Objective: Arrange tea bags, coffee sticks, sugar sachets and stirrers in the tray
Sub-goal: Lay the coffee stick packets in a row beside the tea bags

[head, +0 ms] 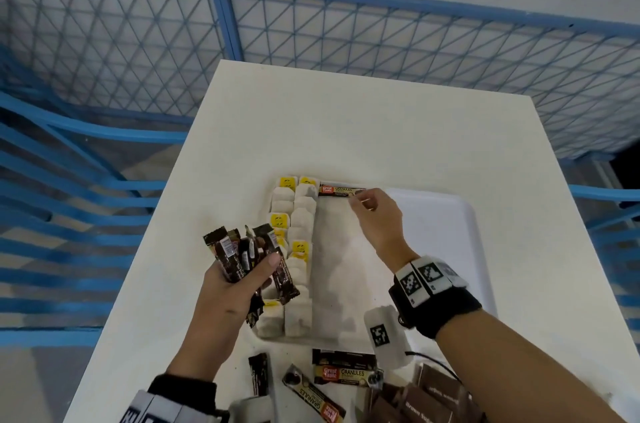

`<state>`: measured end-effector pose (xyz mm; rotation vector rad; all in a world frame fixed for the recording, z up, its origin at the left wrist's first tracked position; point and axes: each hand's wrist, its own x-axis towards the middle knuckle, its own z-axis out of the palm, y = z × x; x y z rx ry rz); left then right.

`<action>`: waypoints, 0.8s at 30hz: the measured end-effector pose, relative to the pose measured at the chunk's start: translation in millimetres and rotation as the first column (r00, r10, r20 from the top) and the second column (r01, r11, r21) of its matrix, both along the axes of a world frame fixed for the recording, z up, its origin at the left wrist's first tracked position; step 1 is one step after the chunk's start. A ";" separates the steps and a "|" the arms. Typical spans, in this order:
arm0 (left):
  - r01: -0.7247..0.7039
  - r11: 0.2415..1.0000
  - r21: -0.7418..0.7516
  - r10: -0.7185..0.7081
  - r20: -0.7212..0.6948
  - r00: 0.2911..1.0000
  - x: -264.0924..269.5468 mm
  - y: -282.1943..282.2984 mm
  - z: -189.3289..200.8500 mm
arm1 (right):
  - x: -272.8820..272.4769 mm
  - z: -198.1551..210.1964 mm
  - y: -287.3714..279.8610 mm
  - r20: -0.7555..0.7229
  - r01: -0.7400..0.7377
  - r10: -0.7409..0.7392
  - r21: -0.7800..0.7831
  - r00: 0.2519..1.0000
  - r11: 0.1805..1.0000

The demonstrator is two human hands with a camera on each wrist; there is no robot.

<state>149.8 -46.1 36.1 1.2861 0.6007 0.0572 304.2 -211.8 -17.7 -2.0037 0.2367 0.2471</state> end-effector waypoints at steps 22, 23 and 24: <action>-0.050 0.997 -0.053 0.052 0.023 0.998 0.2 -19.1 11.2 | -95.1 34.4 -29.1 0.633 -0.449 0.396 -0.084 0.666 0.890; -0.067 0.997 -0.047 0.068 0.020 0.997 1.0 -19.7 10.0 | -95.8 36.2 -30.2 0.604 -0.462 0.406 -0.069 0.686 0.884; -0.080 0.996 -0.042 0.081 0.019 0.997 1.3 -20.4 9.4 | -96.7 38.1 -30.9 0.539 -0.472 0.407 -0.018 0.738 0.881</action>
